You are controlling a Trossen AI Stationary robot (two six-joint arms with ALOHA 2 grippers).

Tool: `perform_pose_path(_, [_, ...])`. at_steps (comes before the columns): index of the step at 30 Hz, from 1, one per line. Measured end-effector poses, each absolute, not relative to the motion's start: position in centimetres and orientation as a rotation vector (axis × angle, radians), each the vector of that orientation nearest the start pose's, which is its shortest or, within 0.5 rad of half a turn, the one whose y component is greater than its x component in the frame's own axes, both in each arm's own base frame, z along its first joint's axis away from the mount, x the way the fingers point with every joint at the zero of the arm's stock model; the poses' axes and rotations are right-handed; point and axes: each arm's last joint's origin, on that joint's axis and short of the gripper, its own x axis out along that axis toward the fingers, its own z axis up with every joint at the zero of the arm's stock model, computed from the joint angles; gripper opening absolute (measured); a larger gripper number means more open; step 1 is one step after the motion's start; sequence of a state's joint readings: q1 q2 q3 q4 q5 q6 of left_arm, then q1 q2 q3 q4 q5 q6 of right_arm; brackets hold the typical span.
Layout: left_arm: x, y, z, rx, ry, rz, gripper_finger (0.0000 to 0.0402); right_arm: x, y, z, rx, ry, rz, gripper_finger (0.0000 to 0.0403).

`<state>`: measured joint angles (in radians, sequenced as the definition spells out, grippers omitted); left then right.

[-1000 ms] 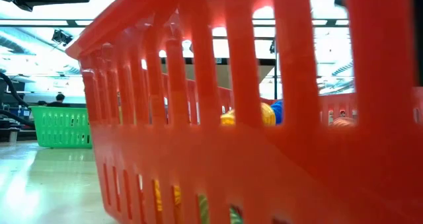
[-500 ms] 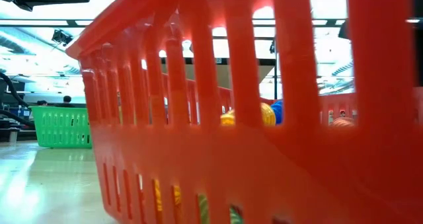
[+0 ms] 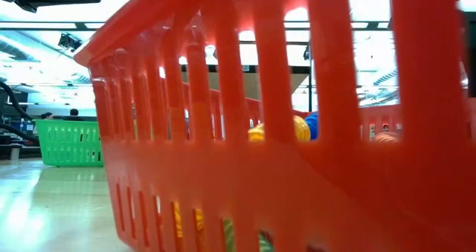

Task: Pick & Place Office Desk Supplies
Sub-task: Put the right large yellow crayon box into the green basket

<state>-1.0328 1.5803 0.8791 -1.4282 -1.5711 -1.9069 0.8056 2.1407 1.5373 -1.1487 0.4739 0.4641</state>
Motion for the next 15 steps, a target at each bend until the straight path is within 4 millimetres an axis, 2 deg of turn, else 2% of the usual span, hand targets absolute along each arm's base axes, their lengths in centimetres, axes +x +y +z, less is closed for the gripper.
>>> perform_pose_path(8, [13.4, -16.8, 19.8, 0.217, 0.059, 0.536, 0.0025, 27.3, 26.9, 16.5, -0.695, 1.398, -0.123, 0.0001])
perform_pose_path(15, [13.4, -16.8, 19.8, 0.214, 0.059, 0.536, 0.0025, 27.9, 27.2, 19.9, -0.648, 1.477, -0.083, 0.0001])
